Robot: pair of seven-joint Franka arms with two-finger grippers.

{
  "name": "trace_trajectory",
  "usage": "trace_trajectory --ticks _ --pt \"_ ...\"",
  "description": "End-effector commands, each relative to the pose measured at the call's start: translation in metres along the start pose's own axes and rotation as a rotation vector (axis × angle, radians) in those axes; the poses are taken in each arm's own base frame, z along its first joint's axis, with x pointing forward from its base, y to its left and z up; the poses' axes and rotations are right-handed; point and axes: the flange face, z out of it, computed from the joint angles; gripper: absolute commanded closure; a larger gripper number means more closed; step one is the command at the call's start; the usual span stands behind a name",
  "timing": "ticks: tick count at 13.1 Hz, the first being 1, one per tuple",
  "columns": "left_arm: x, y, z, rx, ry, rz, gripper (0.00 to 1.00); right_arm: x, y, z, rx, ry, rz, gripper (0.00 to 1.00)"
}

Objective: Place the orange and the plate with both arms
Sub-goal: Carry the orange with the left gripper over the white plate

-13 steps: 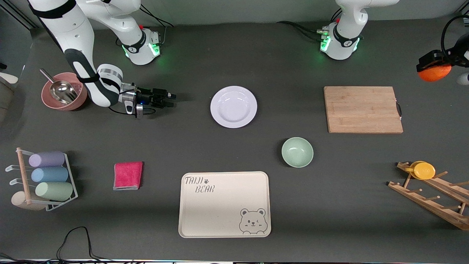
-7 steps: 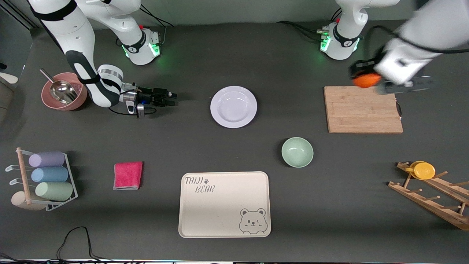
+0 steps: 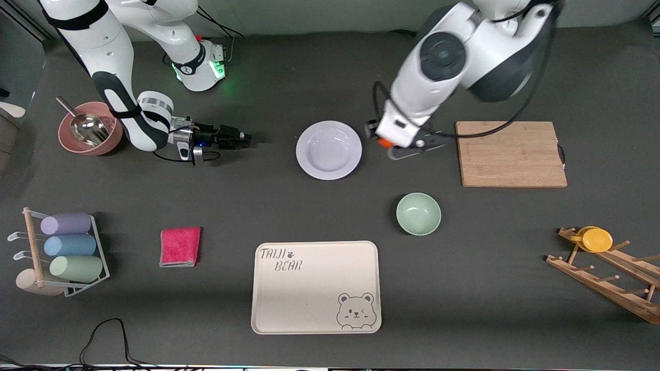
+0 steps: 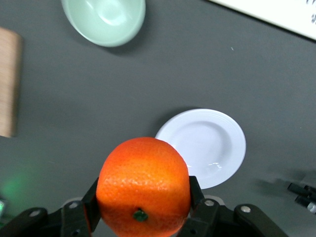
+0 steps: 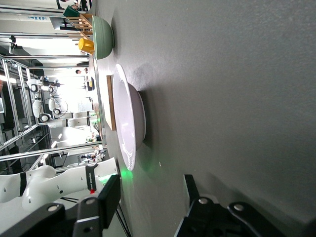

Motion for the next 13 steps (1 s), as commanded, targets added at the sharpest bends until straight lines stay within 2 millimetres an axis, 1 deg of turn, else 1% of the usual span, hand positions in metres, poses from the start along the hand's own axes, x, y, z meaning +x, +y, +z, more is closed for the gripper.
trace_trajectory --ticks 1,3,5,6,8,10,12,13 --pt "-0.022 0.044 0.064 0.052 0.021 -0.039 1.00 0.004 0.001 0.002 0.006 0.007 0.003 0.47" --pt "-0.032 0.066 0.105 0.026 0.008 -0.073 1.00 0.001 0.004 0.003 0.004 0.003 -0.010 0.54" --pt "-0.049 0.086 0.142 0.004 -0.003 -0.073 1.00 0.001 0.007 0.003 0.003 0.004 -0.013 0.54" --pt "-0.054 0.092 0.158 -0.002 0.012 -0.091 1.00 0.000 0.010 0.003 0.002 0.001 -0.018 0.54" --pt "-0.062 0.100 0.192 0.012 0.051 -0.080 1.00 -0.001 0.016 0.005 -0.002 -0.003 -0.034 0.54" --pt "-0.078 0.104 0.223 0.016 0.058 -0.056 1.00 -0.001 0.017 0.005 -0.003 -0.003 -0.037 0.54" --pt "-0.081 0.103 0.243 0.024 0.070 -0.057 1.00 -0.001 0.019 0.005 -0.004 -0.005 -0.039 0.54" --pt "-0.087 0.104 0.251 0.029 0.070 -0.051 1.00 -0.001 0.019 0.005 -0.004 -0.005 -0.039 0.54"
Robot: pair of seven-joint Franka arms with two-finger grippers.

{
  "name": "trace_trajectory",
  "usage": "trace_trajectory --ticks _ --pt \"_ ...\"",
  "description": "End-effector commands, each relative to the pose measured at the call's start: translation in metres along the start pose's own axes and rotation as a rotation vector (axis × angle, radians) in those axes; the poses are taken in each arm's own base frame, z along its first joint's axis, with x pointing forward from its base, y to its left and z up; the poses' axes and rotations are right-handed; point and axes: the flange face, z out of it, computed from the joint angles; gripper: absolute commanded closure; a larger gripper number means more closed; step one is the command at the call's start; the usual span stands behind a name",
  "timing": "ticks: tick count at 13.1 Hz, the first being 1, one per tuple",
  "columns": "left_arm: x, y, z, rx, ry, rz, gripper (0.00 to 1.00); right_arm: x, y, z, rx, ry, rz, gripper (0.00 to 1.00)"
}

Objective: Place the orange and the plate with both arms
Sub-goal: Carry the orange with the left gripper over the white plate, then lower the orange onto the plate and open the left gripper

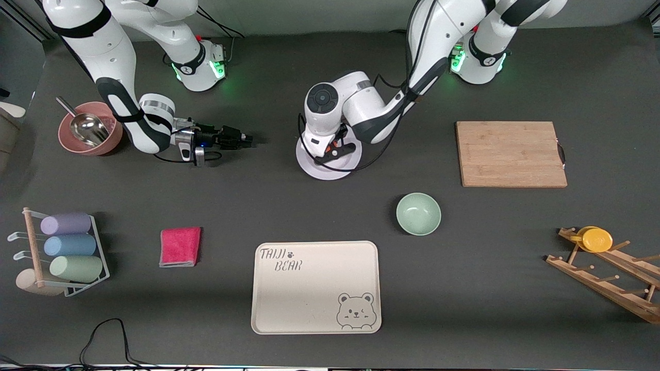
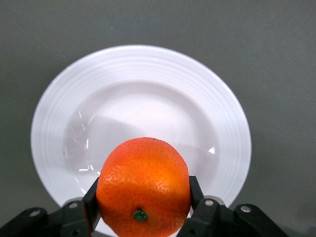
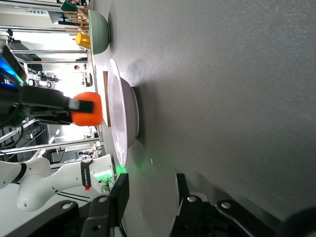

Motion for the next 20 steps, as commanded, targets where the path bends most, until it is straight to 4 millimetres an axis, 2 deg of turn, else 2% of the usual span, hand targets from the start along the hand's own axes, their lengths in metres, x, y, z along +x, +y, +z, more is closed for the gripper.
trace_trajectory --ticks 1,5,7,11,13,15,16,18,20 --pt "-0.012 0.003 0.013 0.006 0.028 -0.001 1.00 0.002 0.007 0.002 0.002 0.007 -0.019 0.54" --pt "-0.008 -0.002 0.028 0.035 0.072 0.014 1.00 0.002 0.010 0.004 0.002 0.006 -0.025 0.54" --pt "-0.008 -0.002 0.028 0.035 0.072 0.002 0.00 0.001 0.012 0.005 0.002 0.005 -0.021 0.54" --pt "-0.005 -0.003 0.023 0.034 0.075 -0.029 0.00 0.001 0.011 0.007 0.003 0.005 -0.019 0.54" --pt "0.002 -0.005 0.000 0.035 0.097 -0.043 0.00 0.003 0.011 0.010 0.003 0.004 -0.021 0.54" --pt "0.036 -0.022 -0.053 0.056 0.135 -0.073 0.00 0.001 0.004 0.030 0.008 0.016 -0.016 0.54" --pt "0.062 -0.037 -0.091 0.055 0.149 -0.059 0.00 0.003 -0.002 0.042 0.013 0.029 -0.018 0.54" --pt "0.112 -0.082 -0.159 0.081 0.109 -0.009 0.00 0.006 -0.008 0.063 0.017 0.042 -0.019 0.54" --pt "0.165 -0.142 -0.220 0.079 0.064 0.014 0.00 0.008 -0.016 0.083 0.025 0.055 -0.023 0.54"
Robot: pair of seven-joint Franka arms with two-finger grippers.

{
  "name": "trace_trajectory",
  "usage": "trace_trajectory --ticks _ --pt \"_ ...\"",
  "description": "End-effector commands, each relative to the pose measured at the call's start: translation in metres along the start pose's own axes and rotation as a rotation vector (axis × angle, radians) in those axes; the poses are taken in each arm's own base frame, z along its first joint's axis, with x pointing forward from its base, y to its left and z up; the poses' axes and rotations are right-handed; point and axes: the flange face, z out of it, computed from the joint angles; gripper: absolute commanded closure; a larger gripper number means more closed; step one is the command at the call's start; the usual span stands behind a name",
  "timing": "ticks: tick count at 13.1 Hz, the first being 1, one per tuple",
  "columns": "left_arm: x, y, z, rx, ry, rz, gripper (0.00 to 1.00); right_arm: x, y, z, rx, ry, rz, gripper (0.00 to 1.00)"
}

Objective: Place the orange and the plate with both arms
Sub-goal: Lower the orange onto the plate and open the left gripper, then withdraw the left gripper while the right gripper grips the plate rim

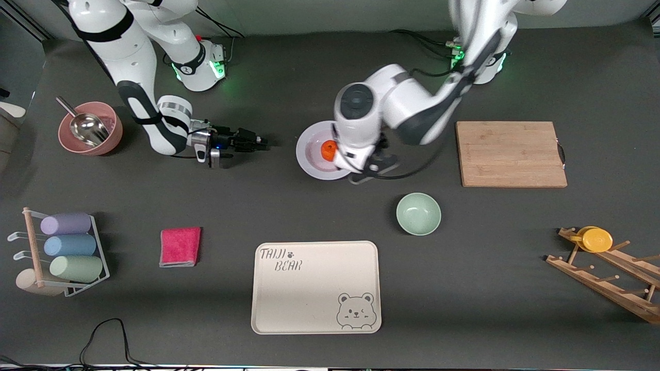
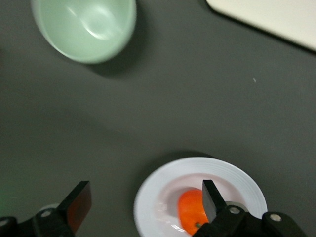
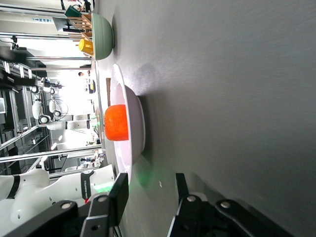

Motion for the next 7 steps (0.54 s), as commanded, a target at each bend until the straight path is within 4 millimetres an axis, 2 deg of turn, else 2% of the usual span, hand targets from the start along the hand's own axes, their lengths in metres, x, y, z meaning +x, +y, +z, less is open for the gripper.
trace_trajectory --ticks 1,2,4,5,7 --pt "0.067 -0.096 -0.066 0.020 -0.012 0.072 0.00 0.002 -0.003 0.031 0.009 0.021 -0.020 0.54" --pt "0.089 -0.130 -0.085 0.028 -0.015 0.122 0.00 0.006 -0.007 0.040 0.017 0.032 -0.024 0.54" --pt "0.136 -0.215 -0.119 0.003 -0.050 0.180 0.00 0.008 -0.015 0.062 0.032 0.046 -0.032 0.54" --pt "0.157 -0.258 -0.128 -0.004 -0.055 0.211 0.00 0.008 -0.018 0.072 0.035 0.046 -0.035 0.54" --pt "0.188 -0.334 -0.132 -0.031 -0.056 0.292 0.00 0.011 -0.022 0.092 0.045 0.052 -0.041 0.54"
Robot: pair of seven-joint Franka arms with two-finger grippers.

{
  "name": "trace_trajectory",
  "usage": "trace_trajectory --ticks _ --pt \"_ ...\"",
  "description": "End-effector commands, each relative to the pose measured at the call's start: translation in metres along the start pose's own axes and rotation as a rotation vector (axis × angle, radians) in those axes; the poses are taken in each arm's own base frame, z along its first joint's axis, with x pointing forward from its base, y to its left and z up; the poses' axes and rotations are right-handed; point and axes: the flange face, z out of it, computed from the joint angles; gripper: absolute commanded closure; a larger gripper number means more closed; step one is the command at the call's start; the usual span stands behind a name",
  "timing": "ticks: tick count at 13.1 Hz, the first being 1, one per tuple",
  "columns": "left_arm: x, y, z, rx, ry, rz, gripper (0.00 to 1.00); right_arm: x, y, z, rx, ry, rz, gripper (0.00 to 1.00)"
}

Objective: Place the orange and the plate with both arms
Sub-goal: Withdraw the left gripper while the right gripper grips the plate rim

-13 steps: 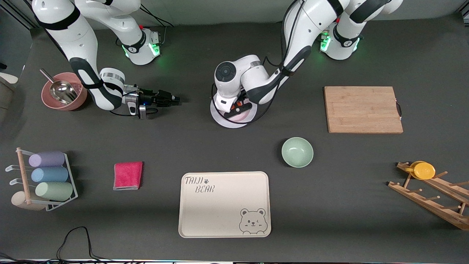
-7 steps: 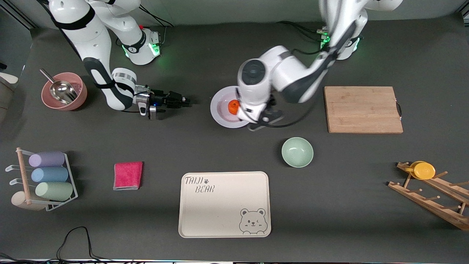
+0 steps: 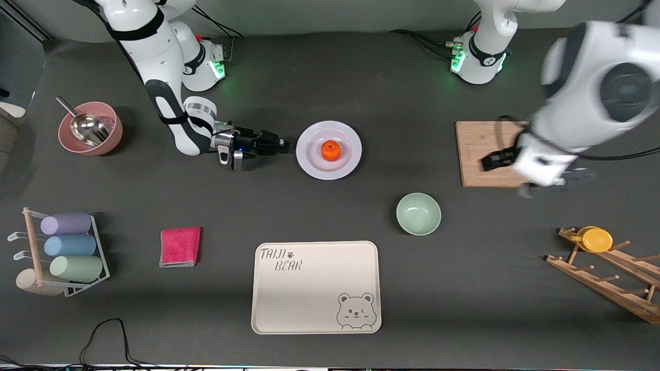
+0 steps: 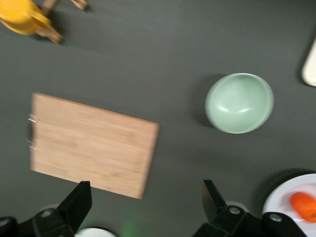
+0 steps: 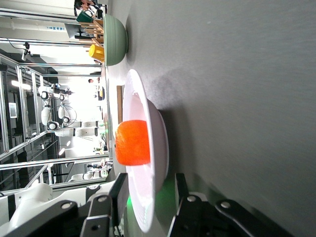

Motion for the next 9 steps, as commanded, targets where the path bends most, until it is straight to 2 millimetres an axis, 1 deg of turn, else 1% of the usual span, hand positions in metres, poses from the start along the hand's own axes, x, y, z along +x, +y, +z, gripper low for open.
trace_trajectory --ticks 1,2,4,5,7,8,9 --pt "0.000 -0.081 0.000 -0.045 -0.007 0.103 0.00 0.005 0.001 0.030 0.010 0.021 -0.027 0.54" --pt "0.001 -0.100 -0.004 -0.040 0.002 0.121 0.00 0.005 -0.002 0.040 0.017 0.020 -0.034 0.54" --pt "-0.006 -0.127 -0.017 -0.022 0.016 0.082 0.00 0.006 -0.001 0.046 0.017 0.026 -0.034 0.54" --pt "-0.009 -0.131 -0.021 -0.020 0.004 0.077 0.00 0.006 -0.001 0.046 0.017 0.026 -0.034 0.63" --pt "-0.017 -0.130 -0.031 -0.014 -0.009 0.076 0.00 0.006 -0.001 0.046 0.019 0.026 -0.032 0.94" --pt "-0.020 -0.123 -0.038 -0.009 -0.014 0.081 0.00 0.006 -0.001 0.046 0.019 0.026 -0.032 1.00" --pt "-0.021 -0.123 -0.040 -0.007 -0.020 0.065 0.00 0.006 -0.001 0.046 0.019 0.026 -0.032 1.00"
